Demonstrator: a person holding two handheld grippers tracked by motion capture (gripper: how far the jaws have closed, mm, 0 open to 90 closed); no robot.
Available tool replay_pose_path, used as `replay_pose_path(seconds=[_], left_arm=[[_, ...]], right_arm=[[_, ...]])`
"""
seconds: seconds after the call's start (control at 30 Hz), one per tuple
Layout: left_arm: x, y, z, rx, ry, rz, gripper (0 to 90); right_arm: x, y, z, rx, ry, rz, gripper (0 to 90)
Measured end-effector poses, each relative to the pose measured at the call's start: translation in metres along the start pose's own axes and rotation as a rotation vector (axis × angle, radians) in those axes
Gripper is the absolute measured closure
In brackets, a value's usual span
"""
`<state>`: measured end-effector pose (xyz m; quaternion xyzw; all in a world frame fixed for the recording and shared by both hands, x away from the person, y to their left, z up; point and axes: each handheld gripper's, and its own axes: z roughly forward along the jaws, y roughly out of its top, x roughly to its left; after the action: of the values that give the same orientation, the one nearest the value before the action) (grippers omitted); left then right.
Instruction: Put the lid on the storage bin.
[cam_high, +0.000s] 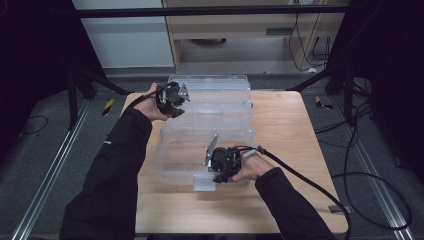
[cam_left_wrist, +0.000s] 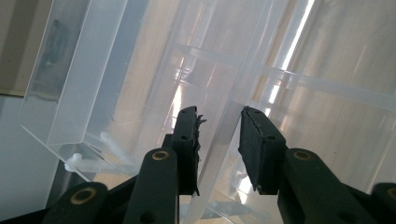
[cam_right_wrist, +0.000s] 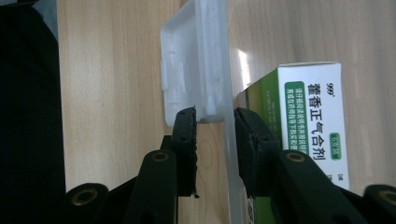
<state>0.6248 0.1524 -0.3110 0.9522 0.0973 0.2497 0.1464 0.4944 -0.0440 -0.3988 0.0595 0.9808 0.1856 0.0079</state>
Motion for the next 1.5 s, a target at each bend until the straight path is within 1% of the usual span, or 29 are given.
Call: replay_pose_path(seconds=[0.2, 0.23, 0.3, 0.33, 0.4, 0.47, 0.67, 0.9, 1.23, 1.43, 1.47, 1.5], left_arm=[[0.000, 0.000, -0.002, -0.006, -0.017, 0.009, 71.1], [0.000, 0.000, -0.003, -0.016, -0.020, 0.008, 71.6], [0.000, 0.000, -0.006, -0.013, -0.040, 0.003, 73.0], [0.001, 0.001, -0.007, -0.013, -0.048, 0.007, 74.2], [0.000, 0.001, -0.008, -0.009, -0.049, 0.015, 75.7], [0.000, 0.002, -0.009, -0.015, -0.052, 0.021, 76.9], [-0.001, 0.004, -0.011, -0.002, -0.058, 0.031, 78.7], [-0.004, 0.004, -0.014, -0.003, -0.061, 0.043, 80.8], [-0.007, 0.006, -0.020, 0.024, -0.072, 0.074, 83.7], [-0.009, 0.009, -0.022, 0.043, -0.079, 0.086, 84.9], [-0.010, 0.008, -0.023, 0.043, -0.081, 0.084, 84.9], [-0.010, 0.008, -0.024, 0.040, -0.080, 0.092, 85.0]], right_arm=[[0.001, 0.000, 0.000, -0.002, -0.004, 0.001, 70.0], [0.001, 0.000, 0.000, -0.002, -0.003, 0.000, 70.0], [0.001, -0.001, 0.000, -0.005, -0.004, -0.003, 70.0], [0.001, -0.001, 0.000, -0.006, -0.005, 0.000, 70.0], [0.000, -0.001, 0.000, -0.010, -0.006, -0.001, 70.1], [0.000, -0.001, 0.000, -0.008, -0.005, 0.009, 70.1], [0.001, -0.001, 0.000, -0.010, -0.006, 0.002, 70.2], [0.001, -0.001, 0.000, -0.005, -0.003, 0.008, 70.1], [0.001, -0.001, 0.000, -0.003, 0.004, 0.021, 70.0], [0.002, -0.001, 0.000, -0.002, 0.003, 0.018, 70.0], [0.002, -0.001, 0.000, -0.002, 0.006, 0.019, 70.0], [0.002, -0.001, 0.000, -0.003, 0.005, 0.018, 69.9]])
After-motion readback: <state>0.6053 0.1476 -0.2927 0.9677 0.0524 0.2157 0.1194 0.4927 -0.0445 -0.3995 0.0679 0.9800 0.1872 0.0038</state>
